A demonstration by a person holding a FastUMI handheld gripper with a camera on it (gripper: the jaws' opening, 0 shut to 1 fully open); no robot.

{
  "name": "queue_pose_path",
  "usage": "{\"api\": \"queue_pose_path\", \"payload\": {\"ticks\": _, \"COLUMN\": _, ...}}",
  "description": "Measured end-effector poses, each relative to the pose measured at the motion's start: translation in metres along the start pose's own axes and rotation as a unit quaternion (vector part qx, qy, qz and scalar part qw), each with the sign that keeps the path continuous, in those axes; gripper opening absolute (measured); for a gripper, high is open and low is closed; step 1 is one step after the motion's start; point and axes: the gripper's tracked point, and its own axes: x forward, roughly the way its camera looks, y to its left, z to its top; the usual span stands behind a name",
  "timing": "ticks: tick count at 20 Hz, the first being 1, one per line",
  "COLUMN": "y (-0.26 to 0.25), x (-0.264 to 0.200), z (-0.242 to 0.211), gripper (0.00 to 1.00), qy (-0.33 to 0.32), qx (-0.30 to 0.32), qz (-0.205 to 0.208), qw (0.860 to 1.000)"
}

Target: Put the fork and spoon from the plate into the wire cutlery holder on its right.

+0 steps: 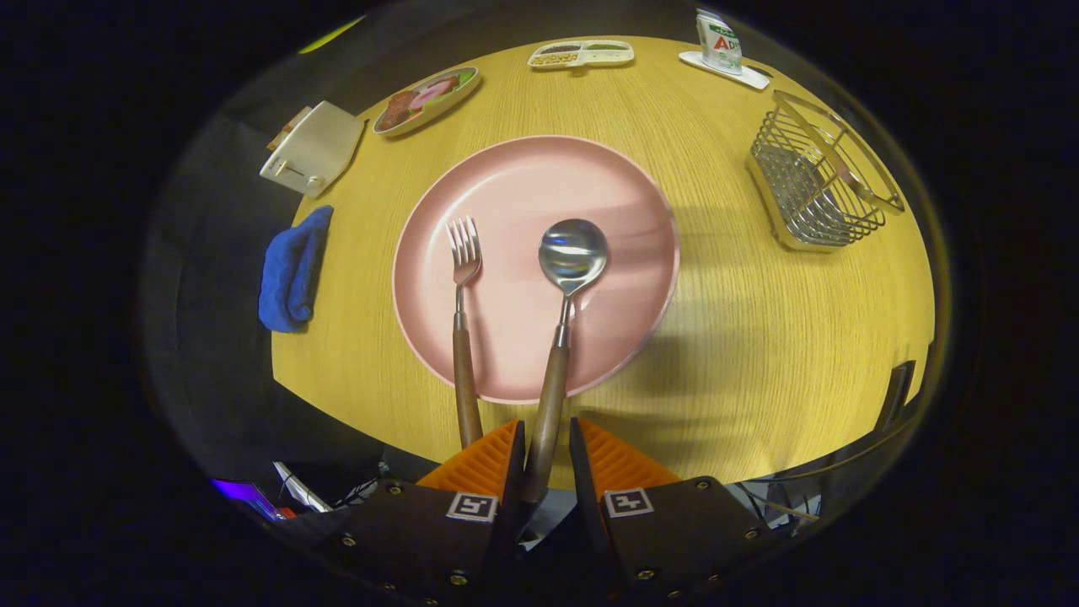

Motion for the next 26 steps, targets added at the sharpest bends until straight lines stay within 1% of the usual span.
{"api": "queue_pose_path", "payload": {"ticks": 1, "y": -0.002, "x": -0.012, "z": 0.007, "gripper": 0.32, "qy": -0.002, "qx": 0.004, "qz": 0.0, "qw": 1.0}}
{"api": "queue_pose_path", "payload": {"ticks": 2, "y": 0.0, "x": -0.005, "z": 0.004, "gripper": 0.14, "qy": -0.006, "qx": 0.011, "qz": 0.011, "qw": 1.0}}
{"api": "queue_pose_path", "payload": {"ticks": 4, "y": -0.001, "x": -0.003, "z": 0.003, "gripper": 0.14, "qy": -0.007, "qx": 0.013, "qz": 0.009, "qw": 1.0}}
{"api": "queue_pose_path", "payload": {"ticks": 5, "y": -0.005, "x": -0.003, "z": 0.01, "gripper": 0.14, "qy": -0.017, "qx": 0.014, "qz": 0.0, "qw": 1.0}}
{"api": "queue_pose_path", "payload": {"ticks": 6, "y": -0.011, "x": -0.005, "z": 0.013, "gripper": 0.02, "qy": -0.028, "qx": 0.006, "qz": -0.013, "qw": 1.0}}
{"api": "queue_pose_path", "payload": {"ticks": 10, "y": -0.012, "x": -0.015, "z": 0.025, "gripper": 0.02, "qy": -0.058, "qx": 0.002, "qz": -0.017, "qw": 0.998}}
{"api": "queue_pose_path", "payload": {"ticks": 13, "y": -0.013, "x": -0.019, "z": 0.029, "gripper": 0.02, "qy": -0.07, "qx": 0.01, "qz": -0.014, "qw": 0.997}}
{"api": "queue_pose_path", "payload": {"ticks": 15, "y": -0.018, "x": -0.024, "z": 0.033, "gripper": 0.02, "qy": -0.08, "qx": 0.014, "qz": -0.019, "qw": 0.997}}
{"api": "queue_pose_path", "payload": {"ticks": 21, "y": -0.036, "x": -0.043, "z": 0.047, "gripper": 0.02, "qy": -0.113, "qx": 0.042, "qz": -0.03, "qw": 0.992}}
{"api": "queue_pose_path", "payload": {"ticks": 26, "y": -0.053, "x": -0.071, "z": 0.067, "gripper": 0.02, "qy": -0.143, "qx": 0.068, "qz": -0.033, "qw": 0.987}}
